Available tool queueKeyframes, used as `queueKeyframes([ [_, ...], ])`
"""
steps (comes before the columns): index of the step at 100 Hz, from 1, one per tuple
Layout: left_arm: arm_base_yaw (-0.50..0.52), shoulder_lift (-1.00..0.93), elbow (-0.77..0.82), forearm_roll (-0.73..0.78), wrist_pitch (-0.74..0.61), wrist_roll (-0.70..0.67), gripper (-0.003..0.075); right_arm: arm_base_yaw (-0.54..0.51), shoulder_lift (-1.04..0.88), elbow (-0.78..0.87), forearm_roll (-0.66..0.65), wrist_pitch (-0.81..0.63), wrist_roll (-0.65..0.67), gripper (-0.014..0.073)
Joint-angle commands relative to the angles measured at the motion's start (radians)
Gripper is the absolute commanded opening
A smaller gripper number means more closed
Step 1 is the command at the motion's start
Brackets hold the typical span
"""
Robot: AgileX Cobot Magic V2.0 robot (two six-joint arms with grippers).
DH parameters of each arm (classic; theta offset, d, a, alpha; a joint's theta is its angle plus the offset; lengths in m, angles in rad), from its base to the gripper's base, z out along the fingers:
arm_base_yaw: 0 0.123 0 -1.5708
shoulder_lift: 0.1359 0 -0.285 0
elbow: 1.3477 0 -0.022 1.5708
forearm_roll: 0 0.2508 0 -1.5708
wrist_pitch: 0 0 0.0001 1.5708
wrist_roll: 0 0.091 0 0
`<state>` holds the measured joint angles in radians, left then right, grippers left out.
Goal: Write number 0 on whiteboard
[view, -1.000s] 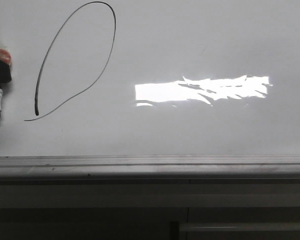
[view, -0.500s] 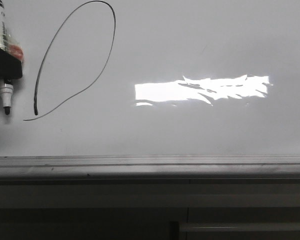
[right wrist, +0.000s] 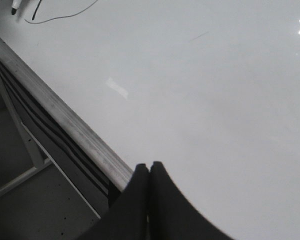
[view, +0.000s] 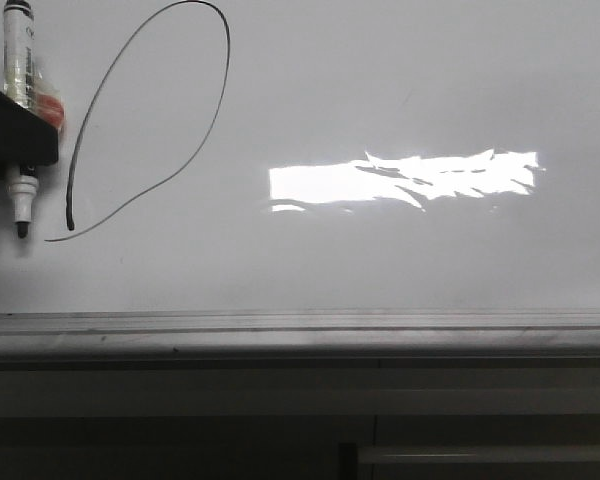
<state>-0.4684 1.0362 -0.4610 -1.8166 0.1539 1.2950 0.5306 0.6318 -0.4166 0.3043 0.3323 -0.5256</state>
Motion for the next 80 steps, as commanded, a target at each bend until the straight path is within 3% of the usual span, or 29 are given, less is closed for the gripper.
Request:
queueKeyframes([
  [1, 0.001, 0.002, -0.025, -0.006, 0.009, 0.001, -0.002, -0.007, 0.004, -0.029, 0.01, -0.076, 0.003, -0.0069],
  [43, 0.001, 0.002, -0.025, -0.006, -0.024, 0.001, -0.0004, -0.007, 0.004, -0.029, 0.01, -0.076, 0.003, -0.0069],
  [53, 0.001, 0.002, -0.025, -0.006, -0.024, 0.001, 0.0067, -0.007, 0.004, -0.029, 0.01, -0.076, 0.003, -0.0069],
  [80, 0.001, 0.002, -0.025, -0.006, -0.044, 0.001, 0.0359, -0.007, 0.004, -0.029, 0.011, -0.076, 0.003, -0.0069],
])
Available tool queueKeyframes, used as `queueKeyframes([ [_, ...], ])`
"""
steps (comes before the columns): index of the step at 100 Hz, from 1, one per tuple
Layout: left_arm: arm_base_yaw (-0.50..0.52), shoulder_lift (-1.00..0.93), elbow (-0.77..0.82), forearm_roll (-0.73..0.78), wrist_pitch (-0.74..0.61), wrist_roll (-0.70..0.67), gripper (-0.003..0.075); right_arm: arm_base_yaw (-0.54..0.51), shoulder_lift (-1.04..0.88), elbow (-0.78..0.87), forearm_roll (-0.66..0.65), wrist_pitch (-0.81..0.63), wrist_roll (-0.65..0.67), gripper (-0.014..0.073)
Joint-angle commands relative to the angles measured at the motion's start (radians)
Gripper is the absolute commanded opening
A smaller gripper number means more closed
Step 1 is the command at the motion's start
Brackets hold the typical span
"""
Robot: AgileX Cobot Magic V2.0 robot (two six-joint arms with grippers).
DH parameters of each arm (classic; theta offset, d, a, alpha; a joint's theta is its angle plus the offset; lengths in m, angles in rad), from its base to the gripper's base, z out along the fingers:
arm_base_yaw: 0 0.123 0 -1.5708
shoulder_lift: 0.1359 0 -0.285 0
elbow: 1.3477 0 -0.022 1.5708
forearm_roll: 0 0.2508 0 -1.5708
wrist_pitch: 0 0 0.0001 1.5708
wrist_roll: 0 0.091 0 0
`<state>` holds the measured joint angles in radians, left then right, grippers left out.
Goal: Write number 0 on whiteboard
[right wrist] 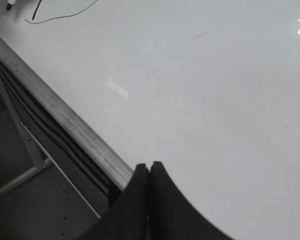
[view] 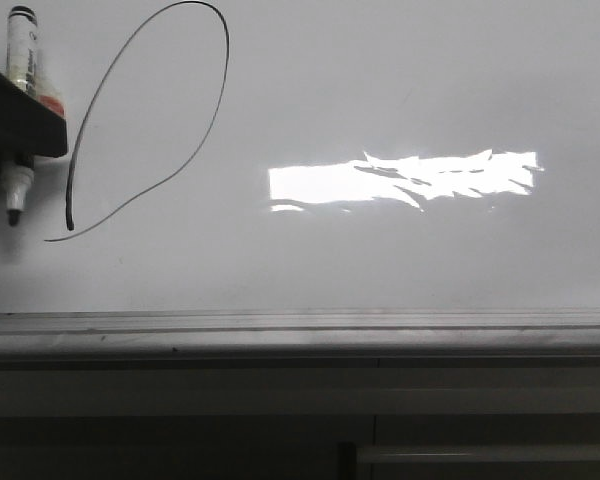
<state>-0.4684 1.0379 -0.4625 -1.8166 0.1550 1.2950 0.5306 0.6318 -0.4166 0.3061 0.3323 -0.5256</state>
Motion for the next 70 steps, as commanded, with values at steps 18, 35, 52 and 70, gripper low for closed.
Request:
queueKeyframes([
  [18, 0.001, -0.008, -0.023, -0.005, -0.013, 0.001, 0.0383, -0.007, -0.006, -0.029, 0.01, -0.076, 0.003, -0.0069],
  [35, 0.001, -0.065, -0.02, 0.053, 0.051, 0.001, 0.0383, -0.007, -0.06, -0.029, 0.01, -0.063, 0.003, -0.0069],
  [52, 0.001, -0.173, 0.003, 0.09, 0.069, 0.001, 0.0351, -0.007, -0.127, -0.029, 0.006, -0.013, 0.003, -0.0069],
  [70, 0.001, -0.345, 0.056, 0.103, 0.07, -0.001, 0.005, -0.007, -0.284, -0.029, -0.003, -0.015, 0.003, -0.0069],
])
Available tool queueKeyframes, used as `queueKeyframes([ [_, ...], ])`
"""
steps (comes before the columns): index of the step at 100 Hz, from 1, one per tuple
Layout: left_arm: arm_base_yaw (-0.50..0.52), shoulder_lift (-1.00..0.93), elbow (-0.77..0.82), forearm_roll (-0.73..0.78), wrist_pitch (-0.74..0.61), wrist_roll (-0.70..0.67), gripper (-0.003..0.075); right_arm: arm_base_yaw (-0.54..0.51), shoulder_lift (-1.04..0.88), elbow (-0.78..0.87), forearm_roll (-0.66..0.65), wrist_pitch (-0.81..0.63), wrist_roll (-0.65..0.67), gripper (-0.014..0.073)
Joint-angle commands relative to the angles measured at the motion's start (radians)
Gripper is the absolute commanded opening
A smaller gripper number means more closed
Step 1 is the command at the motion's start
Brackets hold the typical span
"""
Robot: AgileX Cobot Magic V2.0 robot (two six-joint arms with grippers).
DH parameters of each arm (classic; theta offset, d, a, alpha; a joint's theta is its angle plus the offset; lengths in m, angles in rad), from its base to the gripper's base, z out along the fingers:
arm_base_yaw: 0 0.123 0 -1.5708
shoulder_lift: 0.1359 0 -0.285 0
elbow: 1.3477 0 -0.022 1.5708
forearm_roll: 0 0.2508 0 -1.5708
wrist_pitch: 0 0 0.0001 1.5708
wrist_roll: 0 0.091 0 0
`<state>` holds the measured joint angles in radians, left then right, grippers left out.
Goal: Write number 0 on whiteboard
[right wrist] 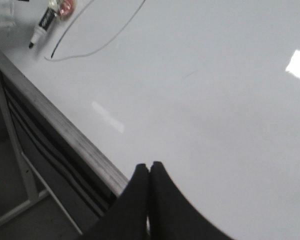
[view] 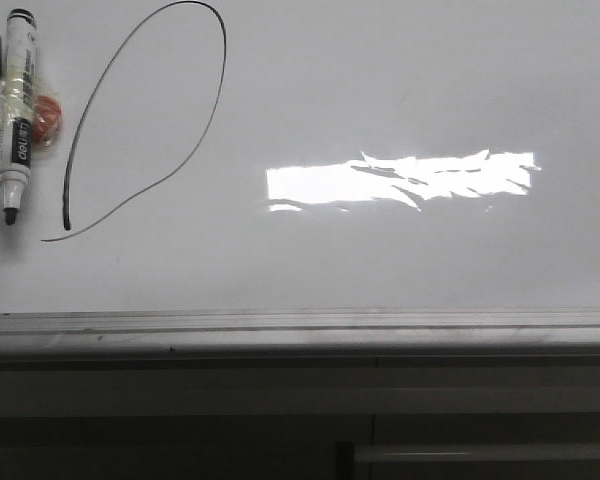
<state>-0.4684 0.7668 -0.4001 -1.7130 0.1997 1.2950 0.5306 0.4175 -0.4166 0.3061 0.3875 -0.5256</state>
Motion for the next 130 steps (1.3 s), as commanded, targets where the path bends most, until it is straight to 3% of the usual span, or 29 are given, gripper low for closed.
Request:
queueKeyframes([
  [1, 0.001, -0.074, -0.006, 0.0, 0.025, -0.001, 0.005, -0.007, -0.077, -0.029, -0.002, -0.071, 0.003, -0.0069],
  [4, 0.001, -0.108, 0.002, 0.02, 0.031, -0.001, -0.002, -0.007, -0.107, -0.029, -0.011, -0.071, 0.003, -0.0069],
  [16, 0.001, -0.23, 0.019, 0.181, 0.117, -0.001, -0.002, -0.007, -0.252, -0.029, -0.025, -0.058, 0.003, -0.0069],
  [32, 0.001, -0.38, 0.019, 0.269, 0.234, -0.001, -0.002, -0.007, -0.454, -0.029, -0.025, 0.058, 0.003, -0.0069],
  [46, 0.003, -0.49, 0.019, 0.321, 0.248, -0.001, -0.002, -0.007, -0.425, -0.044, -0.021, 0.164, 0.003, -0.0069],
  [61, 0.001, -0.573, 0.019, 0.323, 0.225, -0.001, -0.002, -0.007, -0.425, -0.041, -0.018, 0.228, 0.003, -0.0069],
  [111, 0.001, -0.583, 0.019, 0.323, 0.229, -0.001, -0.002, -0.007, -0.425, -0.036, -0.018, 0.228, 0.003, -0.0069],
  [121, 0.013, -0.614, 0.016, 0.33, 0.118, 0.006, -0.002, -0.007, -0.425, -0.036, -0.018, 0.228, 0.003, -0.0069],
  [130, 0.087, -0.68, 0.018, 0.346, 0.009, 0.006, -0.002, -0.007, -0.425, -0.036, -0.018, 0.228, 0.003, -0.0069],
])
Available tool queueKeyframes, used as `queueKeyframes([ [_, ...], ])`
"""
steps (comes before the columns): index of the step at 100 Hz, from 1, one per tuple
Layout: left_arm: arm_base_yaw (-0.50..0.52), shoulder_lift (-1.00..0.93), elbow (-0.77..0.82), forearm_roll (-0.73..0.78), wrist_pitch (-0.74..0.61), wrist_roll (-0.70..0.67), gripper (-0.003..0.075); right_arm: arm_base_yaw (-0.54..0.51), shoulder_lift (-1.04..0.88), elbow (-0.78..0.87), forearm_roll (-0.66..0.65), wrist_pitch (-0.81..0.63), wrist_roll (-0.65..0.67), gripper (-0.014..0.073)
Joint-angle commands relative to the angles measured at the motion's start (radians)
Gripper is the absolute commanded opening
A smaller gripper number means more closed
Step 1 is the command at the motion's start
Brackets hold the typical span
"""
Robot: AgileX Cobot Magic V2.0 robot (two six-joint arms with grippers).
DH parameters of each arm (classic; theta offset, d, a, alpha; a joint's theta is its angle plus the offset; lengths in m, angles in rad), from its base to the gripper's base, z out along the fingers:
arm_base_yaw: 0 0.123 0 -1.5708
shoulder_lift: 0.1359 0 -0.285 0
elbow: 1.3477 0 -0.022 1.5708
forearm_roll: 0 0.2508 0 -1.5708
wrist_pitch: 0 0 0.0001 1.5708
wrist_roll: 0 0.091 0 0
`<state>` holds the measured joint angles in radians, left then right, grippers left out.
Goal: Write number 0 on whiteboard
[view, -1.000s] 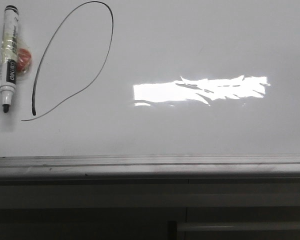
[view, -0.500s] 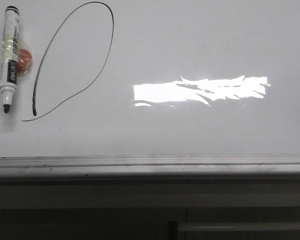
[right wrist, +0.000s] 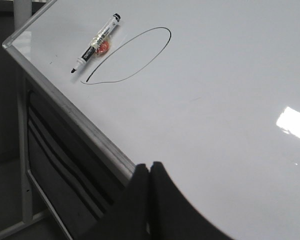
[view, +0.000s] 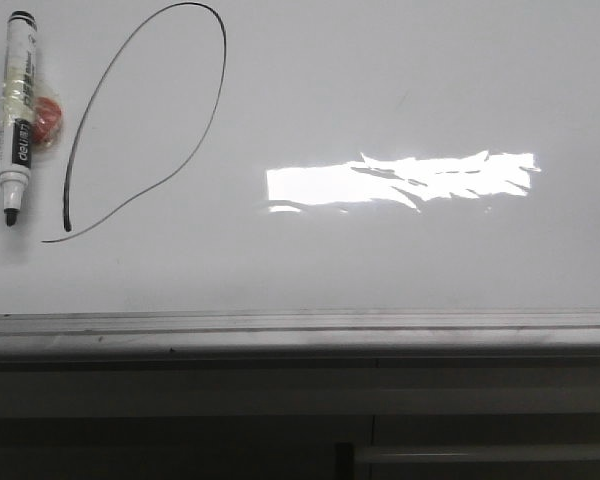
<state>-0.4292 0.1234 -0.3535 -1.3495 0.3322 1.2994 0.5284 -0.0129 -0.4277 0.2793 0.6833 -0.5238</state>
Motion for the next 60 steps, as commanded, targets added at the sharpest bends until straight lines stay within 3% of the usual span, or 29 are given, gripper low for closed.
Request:
queueKeyframes([
  [1, 0.062, -0.049, -0.028, -0.017, -0.14, 0.002, -0.002, -0.005, 0.006, -0.025, 0.009, -0.068, 0.001, -0.0069],
  [25, 0.241, -0.136, -0.028, 0.013, -0.463, 0.003, -0.002, -0.005, 0.006, -0.025, 0.009, -0.068, 0.001, -0.0069],
  [39, 0.288, -0.136, -0.024, 0.042, -0.5, -0.013, -0.002, -0.005, 0.006, -0.025, 0.009, -0.068, 0.001, -0.0069],
  [46, 0.303, -0.136, -0.024, 0.32, -0.404, -0.163, -0.002, -0.005, 0.006, -0.025, 0.009, -0.068, 0.001, -0.0069],
  [50, 0.307, -0.136, -0.022, 0.643, -0.31, -0.366, -0.002, -0.005, 0.006, -0.025, 0.009, -0.068, 0.001, -0.0069],
  [53, 0.308, -0.136, -0.022, 0.777, -0.269, -0.479, -0.002, -0.005, 0.006, -0.025, 0.009, -0.068, 0.001, -0.0069],
  [57, 0.312, -0.134, -0.022, 1.049, -0.186, -0.784, -0.002, -0.005, 0.006, -0.025, 0.009, -0.068, 0.001, -0.0069],
  [60, 0.316, -0.134, -0.02, 1.15, -0.152, -0.915, -0.002, -0.005, 0.006, -0.025, 0.009, -0.068, 0.001, -0.0069],
])
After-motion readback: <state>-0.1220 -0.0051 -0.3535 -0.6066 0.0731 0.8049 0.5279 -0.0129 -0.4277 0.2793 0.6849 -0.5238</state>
